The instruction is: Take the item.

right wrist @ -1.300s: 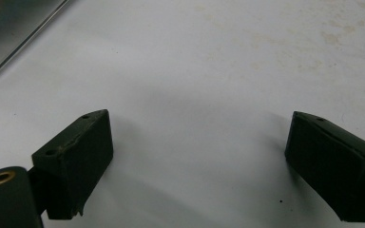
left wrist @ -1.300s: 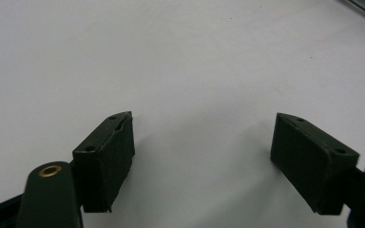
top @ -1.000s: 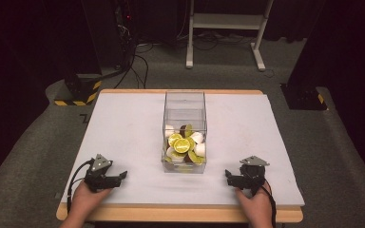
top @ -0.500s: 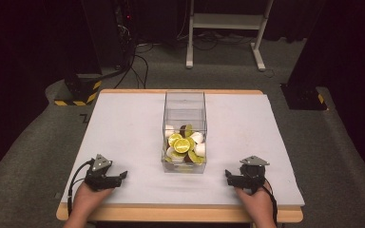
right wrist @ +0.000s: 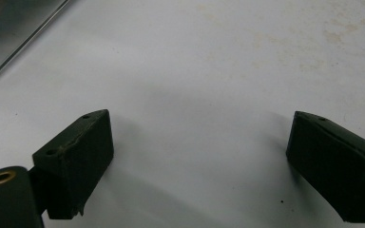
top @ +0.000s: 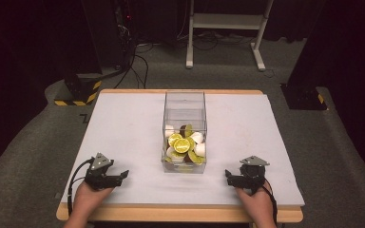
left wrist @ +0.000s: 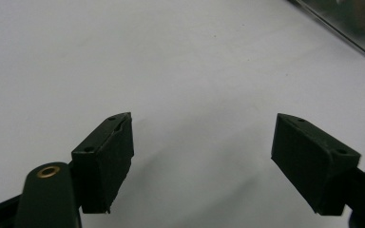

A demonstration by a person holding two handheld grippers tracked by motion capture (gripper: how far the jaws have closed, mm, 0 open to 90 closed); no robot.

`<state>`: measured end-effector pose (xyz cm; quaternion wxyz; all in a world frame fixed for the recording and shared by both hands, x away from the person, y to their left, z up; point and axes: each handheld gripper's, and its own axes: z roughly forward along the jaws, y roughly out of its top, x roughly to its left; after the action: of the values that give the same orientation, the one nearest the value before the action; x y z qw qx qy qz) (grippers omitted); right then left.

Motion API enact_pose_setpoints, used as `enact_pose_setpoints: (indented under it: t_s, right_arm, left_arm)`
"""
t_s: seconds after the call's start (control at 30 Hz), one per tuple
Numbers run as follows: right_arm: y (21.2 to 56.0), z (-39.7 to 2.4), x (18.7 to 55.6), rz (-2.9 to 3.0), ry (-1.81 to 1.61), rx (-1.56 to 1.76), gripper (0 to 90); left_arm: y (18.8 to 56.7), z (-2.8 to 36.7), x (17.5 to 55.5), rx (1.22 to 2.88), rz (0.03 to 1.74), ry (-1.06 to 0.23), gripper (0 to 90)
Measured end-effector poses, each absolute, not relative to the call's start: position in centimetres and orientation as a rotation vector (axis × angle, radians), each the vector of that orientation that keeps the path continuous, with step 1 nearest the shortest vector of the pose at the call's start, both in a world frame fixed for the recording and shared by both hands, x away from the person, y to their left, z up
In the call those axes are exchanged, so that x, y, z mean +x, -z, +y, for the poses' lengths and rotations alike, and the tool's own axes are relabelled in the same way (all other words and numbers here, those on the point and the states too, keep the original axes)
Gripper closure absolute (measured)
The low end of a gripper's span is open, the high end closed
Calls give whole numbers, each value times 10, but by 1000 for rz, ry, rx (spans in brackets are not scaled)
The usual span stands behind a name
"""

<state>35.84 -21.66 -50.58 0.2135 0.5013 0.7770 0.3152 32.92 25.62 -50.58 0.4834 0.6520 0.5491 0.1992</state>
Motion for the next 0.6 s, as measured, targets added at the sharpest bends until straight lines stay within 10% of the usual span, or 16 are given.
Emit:
enact_pose_setpoints:
  t_s: [0.6]
  right_arm:
    - [506, -217, 358, 2156, -876, 1391, 82]
  left_arm:
    - [496, 234, 321, 1605, 1250, -478, 224]
